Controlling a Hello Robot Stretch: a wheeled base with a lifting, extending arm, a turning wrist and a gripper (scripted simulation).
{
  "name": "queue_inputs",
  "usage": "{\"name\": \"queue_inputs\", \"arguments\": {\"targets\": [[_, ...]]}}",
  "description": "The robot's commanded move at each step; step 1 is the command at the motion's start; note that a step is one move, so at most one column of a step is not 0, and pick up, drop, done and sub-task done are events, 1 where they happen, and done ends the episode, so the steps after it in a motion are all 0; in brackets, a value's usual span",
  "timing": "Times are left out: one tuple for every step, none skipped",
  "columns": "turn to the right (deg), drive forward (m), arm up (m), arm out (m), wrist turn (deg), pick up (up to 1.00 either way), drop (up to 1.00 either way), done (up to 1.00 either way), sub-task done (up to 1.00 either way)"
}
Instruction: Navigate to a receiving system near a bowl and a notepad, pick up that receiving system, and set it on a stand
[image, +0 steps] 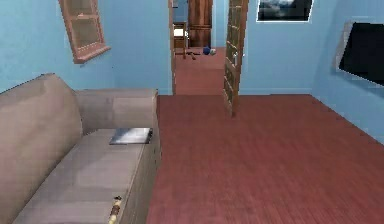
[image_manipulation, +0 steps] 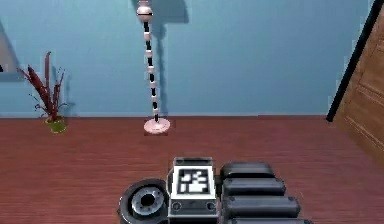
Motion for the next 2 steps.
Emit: {"name": "queue_inputs", "arguments": {"targets": [[3.0,0.00,0.00,0.00,0.0,0.00,0.00,0.00,0.00],[0.0,1.00,0.00,0.00,0.0,0.00,0.00,0.00,0.00]]}}
